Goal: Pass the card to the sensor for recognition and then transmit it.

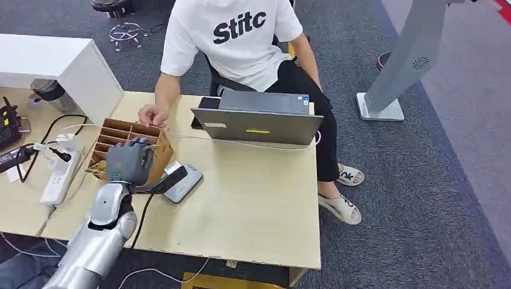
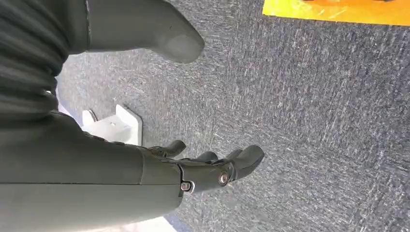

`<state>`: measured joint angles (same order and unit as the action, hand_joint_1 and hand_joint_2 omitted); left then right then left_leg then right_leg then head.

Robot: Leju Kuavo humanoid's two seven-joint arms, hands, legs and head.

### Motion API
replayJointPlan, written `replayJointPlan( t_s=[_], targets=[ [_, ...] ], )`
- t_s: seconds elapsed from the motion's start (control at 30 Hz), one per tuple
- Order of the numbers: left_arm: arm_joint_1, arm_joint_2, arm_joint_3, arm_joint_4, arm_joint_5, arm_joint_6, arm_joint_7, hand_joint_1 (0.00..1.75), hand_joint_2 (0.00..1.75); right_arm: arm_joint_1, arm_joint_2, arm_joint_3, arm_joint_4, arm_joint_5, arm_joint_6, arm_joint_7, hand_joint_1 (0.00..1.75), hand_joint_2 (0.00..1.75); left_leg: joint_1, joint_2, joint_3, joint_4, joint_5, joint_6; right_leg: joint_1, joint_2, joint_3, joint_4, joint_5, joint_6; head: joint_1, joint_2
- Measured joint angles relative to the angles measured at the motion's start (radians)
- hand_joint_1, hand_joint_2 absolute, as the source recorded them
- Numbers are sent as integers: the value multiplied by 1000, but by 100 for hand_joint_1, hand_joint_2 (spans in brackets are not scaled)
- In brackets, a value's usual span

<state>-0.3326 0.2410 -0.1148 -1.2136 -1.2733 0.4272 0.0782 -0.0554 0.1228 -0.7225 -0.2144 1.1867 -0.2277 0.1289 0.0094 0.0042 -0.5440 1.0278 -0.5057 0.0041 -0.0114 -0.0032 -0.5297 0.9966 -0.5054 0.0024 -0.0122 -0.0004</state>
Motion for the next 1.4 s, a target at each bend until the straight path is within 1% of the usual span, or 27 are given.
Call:
replayJointPlan(
  t_s=[0.2,0.37,0.47,0.53,0.6,0.7,0.8,1.0,1.2,1.23,1.27,1.33,1.4],
  targets=[
    [-15,20,1,-137,-2,-6,-15,175,175,0,2,0,0,11,-3,-3,0,175,0,0,0,0,0,0,0,0,0,0,0,0,0,0],
    [-18,37,0,-213,-15,-9,-9,175,175,0,5,0,0,19,-5,-3,0,175,0,0,0,0,0,0,0,0,0,0,0,0,0,0],
    [-29,64,1,-242,-37,-10,-4,175,175,0,5,0,0,24,-6,0,0,175,0,0,0,0,0,0,0,0,0,0,0,0,0,0],
    [-38,82,3,-254,-47,-16,4,175,175,0,5,0,0,28,-10,0,0,175,0,0,0,0,0,0,0,0,0,0,0,0,0,0],
    [-47,102,3,-261,-86,-30,14,175,175,0,5,0,0,28,-12,0,0,175,0,0,0,0,0,-1,1,0,0,0,0,0,0,0],
    [-51,131,4,-266,-127,-29,26,175,175,0,6,0,0,31,-12,0,0,175,0,0,0,0,0,-1,1,0,0,1,0,0,0,0],
    [-51,147,5,-267,-144,-25,30,175,175,0,6,0,0,38,-12,8,0,175,0,0,0,0,0,-1,1,0,0,1,0,0,0,0],
    [-51,153,5,-267,-173,-14,45,175,175,0,8,0,2,42,-12,11,0,175,0,0,-1,0,0,-1,1,0,0,0,0,0,0,0],
    [-51,153,5,-266,-180,-8,45,175,175,-1,8,0,3,42,-12,11,0,175,0,0,-1,0,0,-1,1,0,-1,0,0,0,0,0],
    [-51,153,5,-266,-180,-8,45,152,175,-1,8,0,4,42,-11,11,0,175,0,0,-1,0,0,-1,1,0,-1,0,0,0,0,0],
    [-51,153,5,-266,-181,-5,45,0,175,-1,8,0,4,42,-11,11,0,175,0,0,-1,0,0,-1,1,0,-1,0,0,0,0,0],
    [-51,152,5,-265,-189,21,46,0,175,-1,8,0,5,47,-10,10,0,175,0,0,-1,0,0,-1,1,0,-1,0,0,0,0,0],
    [-50,150,5,-264,-204,77,48,0,175,-2,8,0,5,49,-9,10,0,175,0,0,-1,0,0,-1,1,0,-1,0,0,0,0,0]
  ],
)
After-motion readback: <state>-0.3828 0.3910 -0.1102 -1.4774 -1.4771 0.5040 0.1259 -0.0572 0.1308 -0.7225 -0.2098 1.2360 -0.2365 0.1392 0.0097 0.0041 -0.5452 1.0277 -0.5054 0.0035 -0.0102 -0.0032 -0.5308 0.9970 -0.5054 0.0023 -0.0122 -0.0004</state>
